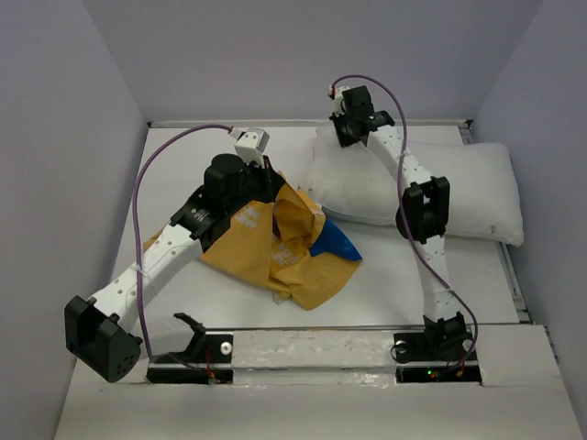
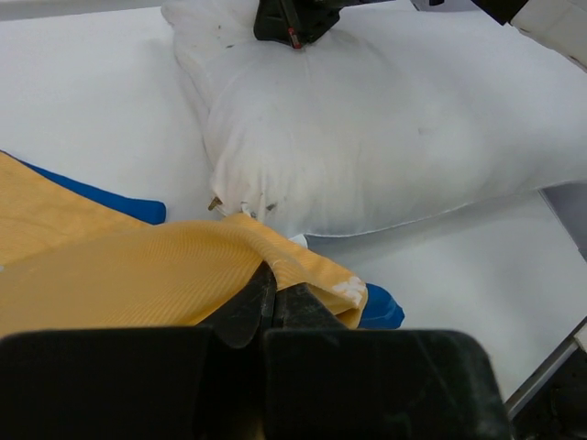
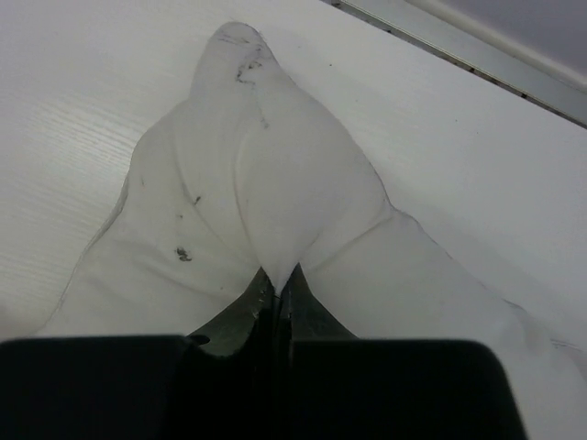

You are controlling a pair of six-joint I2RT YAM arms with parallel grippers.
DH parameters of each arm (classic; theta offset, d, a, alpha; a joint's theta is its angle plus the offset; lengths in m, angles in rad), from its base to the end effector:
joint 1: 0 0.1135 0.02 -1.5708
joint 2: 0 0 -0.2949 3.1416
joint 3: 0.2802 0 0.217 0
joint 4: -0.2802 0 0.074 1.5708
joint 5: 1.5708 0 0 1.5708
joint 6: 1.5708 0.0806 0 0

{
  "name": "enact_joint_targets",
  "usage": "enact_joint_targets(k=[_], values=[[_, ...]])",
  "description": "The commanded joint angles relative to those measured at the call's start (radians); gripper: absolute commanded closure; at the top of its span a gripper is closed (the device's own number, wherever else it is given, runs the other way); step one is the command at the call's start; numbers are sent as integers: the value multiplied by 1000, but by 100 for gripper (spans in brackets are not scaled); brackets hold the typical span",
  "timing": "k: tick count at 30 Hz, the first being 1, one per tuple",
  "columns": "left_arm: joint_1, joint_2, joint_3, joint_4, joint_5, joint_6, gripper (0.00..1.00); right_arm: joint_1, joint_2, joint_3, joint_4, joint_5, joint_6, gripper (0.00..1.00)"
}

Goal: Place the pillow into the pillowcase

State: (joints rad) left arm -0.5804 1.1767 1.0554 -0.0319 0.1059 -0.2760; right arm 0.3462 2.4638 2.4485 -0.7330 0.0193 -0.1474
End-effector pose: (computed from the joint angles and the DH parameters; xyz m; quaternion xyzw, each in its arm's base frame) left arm 0.2239 -0.1570 0.3966 0.1490 0.7441 -0.3065 0.5746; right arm 0.5390 0.1928 0.2501 -0.2202 0.8897 0.0309 0.3986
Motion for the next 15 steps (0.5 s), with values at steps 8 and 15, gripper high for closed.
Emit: enact_joint_targets(k=[8, 15], values=[[8, 29, -14, 110, 51, -86, 100, 5, -767, -584, 475, 29, 61, 100], [27, 73, -29, 185, 22, -146, 100, 5, -1253, -1059, 555, -256, 167, 100]])
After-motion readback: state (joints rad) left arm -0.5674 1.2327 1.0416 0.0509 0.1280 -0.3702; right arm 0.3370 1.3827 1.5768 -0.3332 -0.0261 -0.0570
